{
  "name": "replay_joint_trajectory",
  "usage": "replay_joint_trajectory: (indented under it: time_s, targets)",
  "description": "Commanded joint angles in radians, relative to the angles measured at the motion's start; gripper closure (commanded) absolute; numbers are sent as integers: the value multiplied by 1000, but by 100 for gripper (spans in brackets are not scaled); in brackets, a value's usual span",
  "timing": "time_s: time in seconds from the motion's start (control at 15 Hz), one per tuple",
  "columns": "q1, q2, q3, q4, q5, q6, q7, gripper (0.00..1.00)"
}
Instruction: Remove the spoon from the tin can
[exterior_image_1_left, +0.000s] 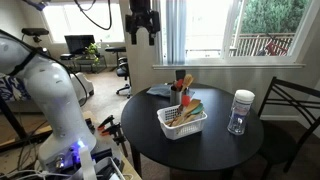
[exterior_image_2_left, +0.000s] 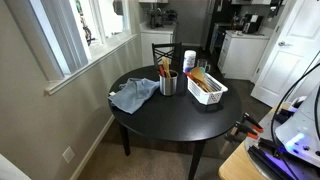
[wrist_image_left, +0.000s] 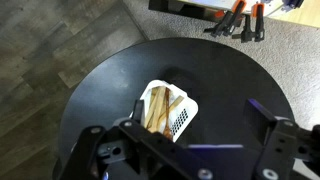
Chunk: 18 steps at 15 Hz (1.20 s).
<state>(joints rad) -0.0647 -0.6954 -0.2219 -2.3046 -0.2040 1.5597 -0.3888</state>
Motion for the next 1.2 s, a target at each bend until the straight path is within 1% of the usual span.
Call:
replay_joint_trajectory:
  time_s: [0.0,0.13,0.27,0.33,0.53,0.6,0.73,0.8,0.93,1.13]
  targets:
    - [5,1,-3,3,-1,-3,2,0]
    - [5,1,-3,3,-1,-3,2,0]
    - [1,38,-11,35,-25,36,-4,0]
    - [7,103,-39,95,-18,48,-35,0]
    - [9,253,-90,226,0,80,-78,0]
    - [19,308,-116,279,32,83,-126,0]
    - [22,427,-141,383,84,65,-191,0]
    - [19,480,-145,434,115,42,-217,0]
    - [6,584,-128,525,168,4,-251,0]
    - [-18,736,-79,645,211,-44,-236,0]
